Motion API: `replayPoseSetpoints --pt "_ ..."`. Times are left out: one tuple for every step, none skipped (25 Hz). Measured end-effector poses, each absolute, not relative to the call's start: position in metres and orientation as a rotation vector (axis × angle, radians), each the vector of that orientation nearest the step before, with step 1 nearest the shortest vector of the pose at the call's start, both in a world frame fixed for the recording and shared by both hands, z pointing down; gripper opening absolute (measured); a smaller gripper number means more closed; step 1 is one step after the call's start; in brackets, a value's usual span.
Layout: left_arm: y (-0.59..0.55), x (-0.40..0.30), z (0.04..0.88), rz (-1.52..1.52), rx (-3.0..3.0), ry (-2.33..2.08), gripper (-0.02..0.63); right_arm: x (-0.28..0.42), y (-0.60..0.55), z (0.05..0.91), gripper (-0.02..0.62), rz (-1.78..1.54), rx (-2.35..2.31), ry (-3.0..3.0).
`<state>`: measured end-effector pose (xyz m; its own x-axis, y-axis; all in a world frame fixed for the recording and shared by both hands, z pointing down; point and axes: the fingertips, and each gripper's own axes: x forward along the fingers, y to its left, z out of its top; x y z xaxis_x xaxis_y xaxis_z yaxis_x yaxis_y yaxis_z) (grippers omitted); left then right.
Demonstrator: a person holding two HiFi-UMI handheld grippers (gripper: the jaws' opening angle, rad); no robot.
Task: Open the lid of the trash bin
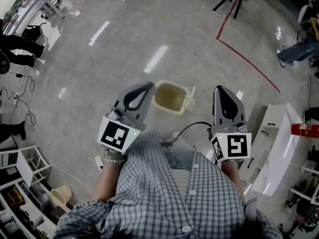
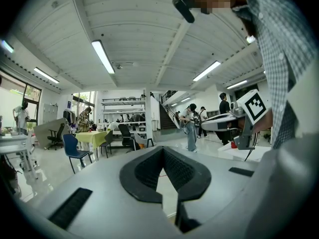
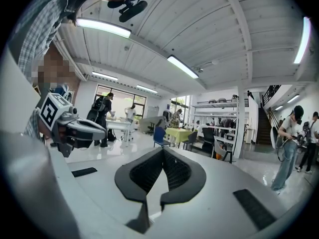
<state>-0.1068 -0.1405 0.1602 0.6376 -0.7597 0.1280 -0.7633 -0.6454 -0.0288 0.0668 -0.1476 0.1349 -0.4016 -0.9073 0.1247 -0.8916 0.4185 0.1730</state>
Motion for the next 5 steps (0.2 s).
replayPoseSetpoints --pt "-0.1407 -0.1067 0.1607 0.201 2.817 -1.311 0.005 0.0667 -0.1478 0.1356 0.018 -0.114 1.588 -2.472" --pt "-0.141 -0.1066 0.1611 0.203 2.817 -1.311 0.005 0.0666 -0.1479 0.1364 0.018 -0.113 1.586 -2.473" --pt "-0.1413 -0.1066 0.1614 0.204 2.817 -1.311 0.005 0.0663 -0.1482 0.137 0.018 -0.112 1.583 -2.473" --pt "-0.1417 -0.1067 0.1616 0.204 2.817 -1.311 0.005 0.0659 -0.1485 0.1377 0.018 -0.111 1.58 -2.473" --pt "-0.1421 -0.1067 0.1618 0.205 2.817 -1.311 0.005 0.0655 -0.1488 0.1383 0.018 -0.11 1.577 -2.474"
